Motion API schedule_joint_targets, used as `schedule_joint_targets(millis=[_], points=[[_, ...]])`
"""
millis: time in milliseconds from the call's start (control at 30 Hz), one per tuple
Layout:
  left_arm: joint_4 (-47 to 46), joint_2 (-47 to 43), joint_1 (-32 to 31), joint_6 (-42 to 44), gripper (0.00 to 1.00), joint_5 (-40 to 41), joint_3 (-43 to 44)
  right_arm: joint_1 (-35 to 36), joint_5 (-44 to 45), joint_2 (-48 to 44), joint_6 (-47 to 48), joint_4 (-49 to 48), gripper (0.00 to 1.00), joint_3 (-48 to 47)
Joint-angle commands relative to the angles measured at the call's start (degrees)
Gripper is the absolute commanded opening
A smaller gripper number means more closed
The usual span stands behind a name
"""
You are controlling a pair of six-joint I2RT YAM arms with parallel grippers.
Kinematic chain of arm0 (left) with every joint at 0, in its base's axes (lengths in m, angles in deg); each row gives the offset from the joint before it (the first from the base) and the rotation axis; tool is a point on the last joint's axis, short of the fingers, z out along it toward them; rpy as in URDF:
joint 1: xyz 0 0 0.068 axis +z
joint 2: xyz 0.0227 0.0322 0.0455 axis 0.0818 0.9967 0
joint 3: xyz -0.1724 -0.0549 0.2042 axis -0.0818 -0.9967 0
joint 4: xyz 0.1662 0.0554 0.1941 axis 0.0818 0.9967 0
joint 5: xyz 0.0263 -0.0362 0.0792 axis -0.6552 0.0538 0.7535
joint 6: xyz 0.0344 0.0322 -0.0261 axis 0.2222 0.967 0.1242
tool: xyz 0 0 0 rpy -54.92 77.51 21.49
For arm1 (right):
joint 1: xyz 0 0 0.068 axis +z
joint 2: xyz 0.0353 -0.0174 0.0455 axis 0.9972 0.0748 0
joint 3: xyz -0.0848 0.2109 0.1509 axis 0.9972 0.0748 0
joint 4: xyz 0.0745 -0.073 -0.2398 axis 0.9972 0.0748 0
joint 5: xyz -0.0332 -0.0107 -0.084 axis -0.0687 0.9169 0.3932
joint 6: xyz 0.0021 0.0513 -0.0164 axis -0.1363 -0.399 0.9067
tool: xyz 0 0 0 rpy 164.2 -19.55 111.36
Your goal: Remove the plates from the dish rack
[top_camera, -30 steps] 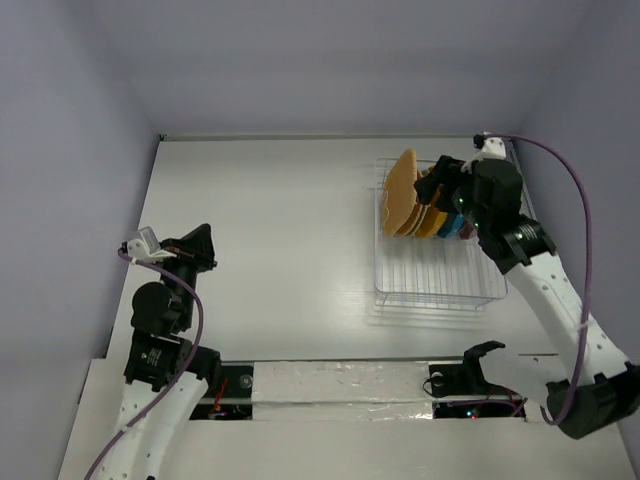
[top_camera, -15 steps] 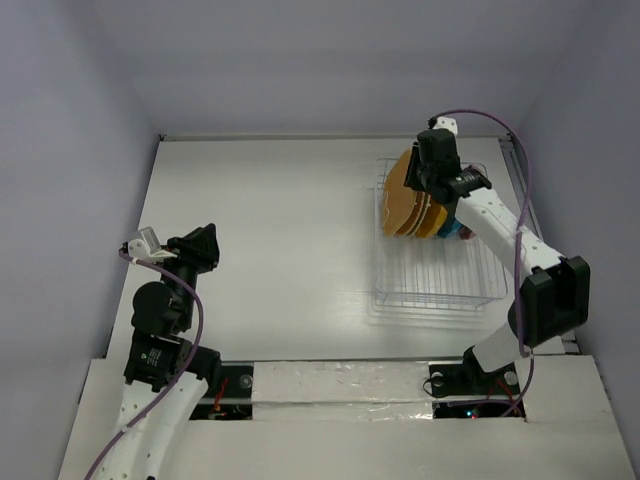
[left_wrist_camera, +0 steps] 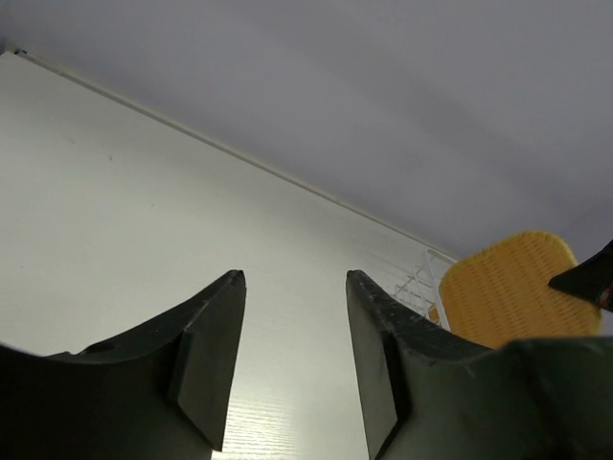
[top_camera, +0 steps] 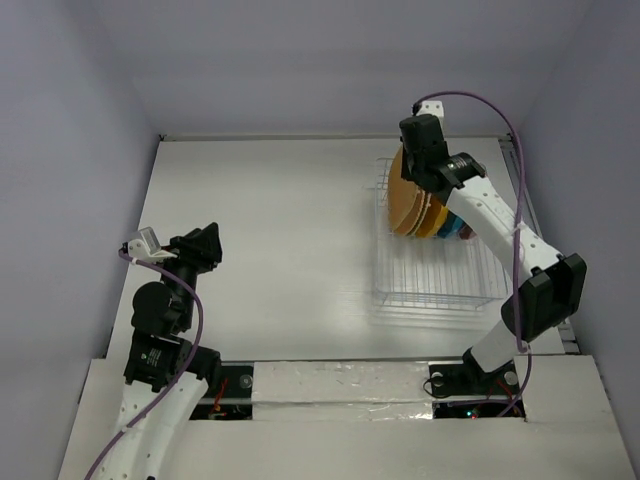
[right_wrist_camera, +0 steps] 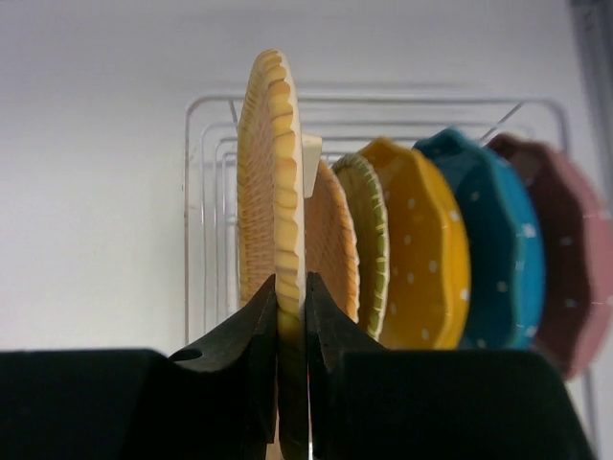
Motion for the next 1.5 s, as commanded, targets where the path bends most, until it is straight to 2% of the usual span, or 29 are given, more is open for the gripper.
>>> schedule_joint_targets(millis=[0,133,200,300,467,500,567,600,733,933,1000,1133,1167,1200,1267,1300,1367,1400,1467], points=[[-2.18,-0.35,-0.22,-0.03,0.44,-0.28,0.7,3.41,5.07,-3.85,1.53,-0.72,0.0,-10.54],[-2.36,-0.26,-0.22,-0.2,0.51,-0.28,0.61,6.66,8.07,-6.21,2.76,1.75,0.0,-15.91],[-2.36,-0.26,-0.22,-0.12,0.52,-0.28,0.61,8.25,7.81,-7.8,2.68,-0.25,0.0,-16.18],[-2.44,-0.09,-0.22,-0.2,0.53,-0.28,0.52,10.97,2.03,-10.09,0.75,-7.34,0.0,-13.2],[-2.71,0.62,-0.22,-0.47,0.54,-0.28,0.43,13.17,-18.09,-6.06,-14.17,-22.73,0.0,-4.42],[-2.62,0.62,-0.22,-0.29,0.54,-0.28,0.35,13.79,-20.47,-2.92,-16.98,-29.47,0.0,-3.62],[-2.36,0.71,-0.22,-0.29,0.54,-0.28,0.52,15.71,-23.91,4.18,-22.97,-36.17,0.0,-4.91],[-2.27,0.71,-0.22,-0.29,0.54,-0.28,0.52,16.25,-24.27,4.23,-24.29,-36.65,0.0,-6.84],[-2.09,0.53,-0.22,-0.12,0.54,-0.28,0.7,17.57,-25.58,20.53,-29.74,-38.66,0.0,-17.13],[-2.09,0.09,-0.22,-0.03,0.54,-0.28,0.7,17.57,-27.43,35.51,-37.29,-38.15,0.0,-29.34],[-2.09,0.0,-0.22,-0.03,0.54,-0.28,0.7,18.09,-28.14,40.08,-38.71,-38.06,0.0,-30.59],[-2.09,-0.35,-0.22,0.06,0.54,-0.28,0.7,18.62,-29.64,43.26,-40.91,-37.62,0.01,-29.28],[-2.09,-0.35,-0.22,0.06,0.54,-0.28,0.7,18.63,-29.55,43.26,-41.18,-37.71,0.05,-26.84],[-2.09,-0.44,-0.22,-0.03,0.54,-0.28,0.7,18.63,-29.46,42.91,-41.44,-38.49,0.2,-25.42],[-2.18,-0.61,-0.22,-0.03,0.54,-0.28,0.7,18.63,-29.11,42.56,-41.97,-38.85,0.43,-22.78],[-2.27,-0.61,-0.22,-0.03,0.54,-0.28,0.7,18.63,-29.11,42.21,-41.97,-38.85,0.66,-20.77],[-2.27,-0.44,-0.22,-0.03,0.54,-0.28,0.7,18.63,-28.93,41.77,-41.62,-38.5,0.79,-19.44],[-2.36,-0.52,-0.22,-0.03,0.54,-0.28,0.61,18.63,-28.93,41.68,-41.19,-37.54,0.91,-18.73],[-2.44,-0.35,-0.22,-0.03,0.54,-0.28,0.61,18.63,-28.93,40.8,-39.34,-36.48,0.99,-18.46]])
